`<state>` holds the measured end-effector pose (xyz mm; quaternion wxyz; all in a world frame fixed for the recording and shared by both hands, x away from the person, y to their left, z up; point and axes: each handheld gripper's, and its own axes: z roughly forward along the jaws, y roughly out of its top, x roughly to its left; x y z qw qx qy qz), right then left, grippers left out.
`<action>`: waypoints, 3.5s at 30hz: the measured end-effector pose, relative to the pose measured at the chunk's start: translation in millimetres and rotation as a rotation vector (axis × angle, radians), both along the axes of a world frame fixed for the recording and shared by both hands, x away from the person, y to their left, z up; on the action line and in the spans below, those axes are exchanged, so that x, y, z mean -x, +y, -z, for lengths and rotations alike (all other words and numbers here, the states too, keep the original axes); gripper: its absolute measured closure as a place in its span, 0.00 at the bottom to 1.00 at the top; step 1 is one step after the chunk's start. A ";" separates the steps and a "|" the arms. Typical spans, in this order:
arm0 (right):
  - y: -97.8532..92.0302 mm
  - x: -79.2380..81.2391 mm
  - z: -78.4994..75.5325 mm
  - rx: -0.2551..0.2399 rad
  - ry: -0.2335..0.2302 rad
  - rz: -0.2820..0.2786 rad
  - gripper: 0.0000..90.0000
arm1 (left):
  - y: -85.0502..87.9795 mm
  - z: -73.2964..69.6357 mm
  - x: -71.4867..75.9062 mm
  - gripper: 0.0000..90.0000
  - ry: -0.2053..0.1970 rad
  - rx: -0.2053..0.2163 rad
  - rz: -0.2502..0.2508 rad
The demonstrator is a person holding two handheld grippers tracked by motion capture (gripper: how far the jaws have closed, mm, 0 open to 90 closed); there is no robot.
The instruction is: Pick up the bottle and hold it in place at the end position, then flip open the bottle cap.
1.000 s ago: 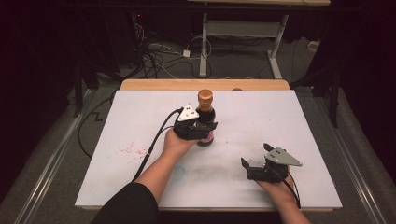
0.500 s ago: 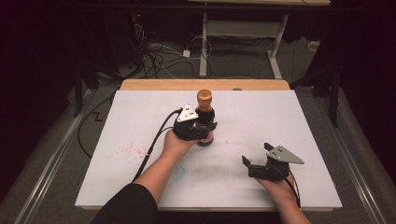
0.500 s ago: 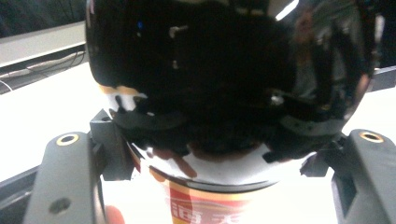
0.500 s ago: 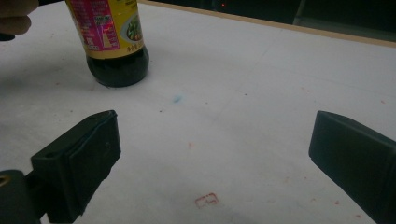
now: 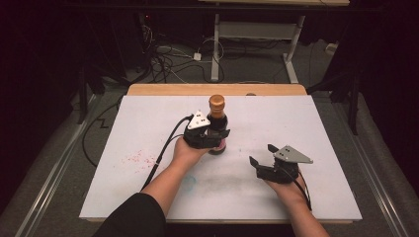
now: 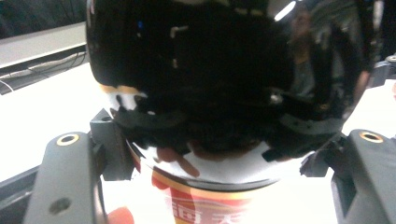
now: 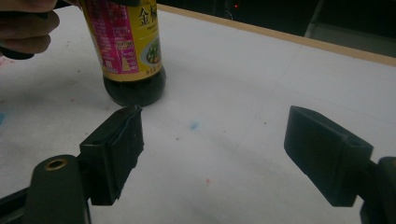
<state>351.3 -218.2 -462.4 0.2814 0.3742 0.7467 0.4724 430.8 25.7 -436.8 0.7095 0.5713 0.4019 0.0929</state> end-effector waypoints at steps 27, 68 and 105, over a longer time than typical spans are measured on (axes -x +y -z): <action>36.7 -48.7 -21.3 -0.036 0.012 -0.106 1.00 | -0.2 0.3 0.3 0.32 0.001 0.004 -0.001; 72.1 -52.7 -120.5 -0.050 -0.100 -0.205 1.00 | -0.4 -0.3 1.5 0.31 0.005 -0.009 -0.008; 85.9 -50.9 -147.4 0.019 -0.073 -0.237 1.00 | 3.2 2.0 2.5 0.32 -0.025 -0.095 0.016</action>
